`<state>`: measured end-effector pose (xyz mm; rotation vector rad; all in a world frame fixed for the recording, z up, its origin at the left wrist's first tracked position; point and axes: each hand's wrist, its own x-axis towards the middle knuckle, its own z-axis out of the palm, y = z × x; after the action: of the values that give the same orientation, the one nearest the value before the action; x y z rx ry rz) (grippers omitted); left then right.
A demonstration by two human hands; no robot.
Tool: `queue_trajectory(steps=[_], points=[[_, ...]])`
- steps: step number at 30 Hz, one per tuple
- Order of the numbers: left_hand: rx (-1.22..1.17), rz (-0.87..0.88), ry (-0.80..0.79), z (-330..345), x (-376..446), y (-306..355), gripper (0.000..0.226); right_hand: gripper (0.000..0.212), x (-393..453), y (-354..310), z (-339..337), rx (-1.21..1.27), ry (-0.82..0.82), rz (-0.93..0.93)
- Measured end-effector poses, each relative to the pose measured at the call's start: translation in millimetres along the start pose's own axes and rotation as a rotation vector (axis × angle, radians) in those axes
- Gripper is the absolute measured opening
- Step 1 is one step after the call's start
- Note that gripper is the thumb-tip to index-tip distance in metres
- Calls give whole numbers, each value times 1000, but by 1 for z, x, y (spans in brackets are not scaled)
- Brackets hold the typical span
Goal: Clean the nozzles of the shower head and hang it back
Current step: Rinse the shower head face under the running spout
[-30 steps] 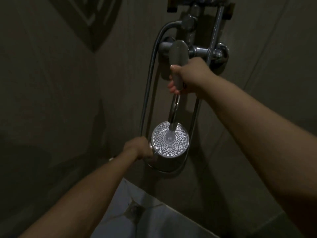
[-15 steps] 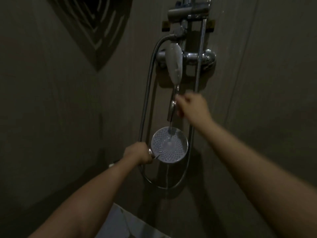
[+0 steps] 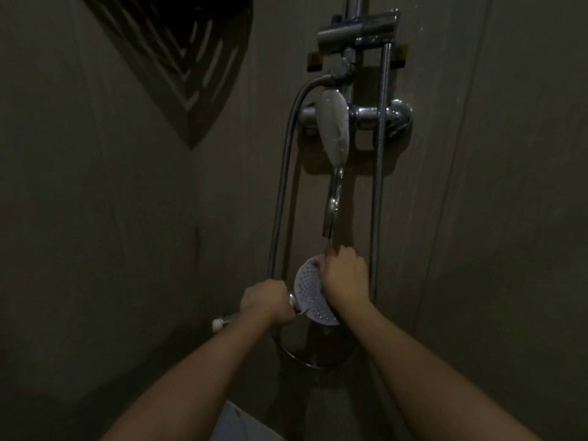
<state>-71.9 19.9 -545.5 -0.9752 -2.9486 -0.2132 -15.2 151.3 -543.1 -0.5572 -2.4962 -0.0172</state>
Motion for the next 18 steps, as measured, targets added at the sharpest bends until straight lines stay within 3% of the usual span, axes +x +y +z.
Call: queue_trajectory(steps=[3, 5, 9, 14, 16, 18], points=[[-27, -11, 40, 6, 1, -6, 30, 54, -4, -14, 11, -162, 21, -146], [6, 1, 60, 7, 0, -8, 29, 45, 5, -12, 12, -170, 100, -173], [-3, 0, 41, 7, -1, -10, 30, 41, 21, -12, 7, -18, 43, -116], [-110, -43, 75, 5, 0, -17, 36, 56, 0, -28, 22, -153, 72, -335], [-119, -39, 87, 7, -3, -15, 35, 51, 2, -21, 24, -140, 167, -289], [-113, -41, 85, 10, -4, -10, 33, 46, 1, -17, 23, -42, 176, -78]])
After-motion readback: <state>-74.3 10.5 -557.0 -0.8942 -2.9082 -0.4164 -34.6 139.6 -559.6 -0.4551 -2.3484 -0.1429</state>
